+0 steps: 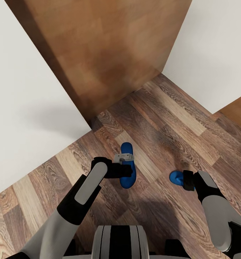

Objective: In the bedroom, move the book from the bed onto either nightstand, and place the two sandals side by side next to the bed.

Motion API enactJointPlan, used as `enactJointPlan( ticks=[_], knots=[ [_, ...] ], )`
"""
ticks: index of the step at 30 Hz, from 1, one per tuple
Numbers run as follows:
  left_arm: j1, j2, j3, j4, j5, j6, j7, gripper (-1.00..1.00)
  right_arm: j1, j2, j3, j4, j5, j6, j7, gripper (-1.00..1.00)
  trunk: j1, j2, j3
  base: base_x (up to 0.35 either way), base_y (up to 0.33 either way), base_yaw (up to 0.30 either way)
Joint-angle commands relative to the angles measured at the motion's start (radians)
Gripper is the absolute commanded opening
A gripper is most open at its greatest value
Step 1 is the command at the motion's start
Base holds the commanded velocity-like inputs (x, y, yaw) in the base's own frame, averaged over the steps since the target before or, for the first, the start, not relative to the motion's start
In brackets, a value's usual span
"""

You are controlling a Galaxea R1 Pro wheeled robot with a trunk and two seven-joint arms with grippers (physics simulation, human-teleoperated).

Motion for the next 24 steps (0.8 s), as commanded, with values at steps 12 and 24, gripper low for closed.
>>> enactJointPlan(
  ticks=[12, 24],
  knots=[
    [-0.001, 0.001, 0.000, 0.002, 0.010, 0.004, 0.007, -1.00, 0.001, 0.002, -0.004, 0.002, 0.002, 0.003, -0.005, -1.00, 0.000, 0.000, -0.001, 0.000, 0.000, 0.000],
    [0.000, 0.002, -0.001, -0.003, 0.007, 0.005, 0.006, -1.00, 0.001, 0.002, -0.004, 0.002, 0.003, 0.002, -0.005, -1.00, -0.003, 0.002, 0.030, 0.000, 0.000, 0.000]
  ],
)
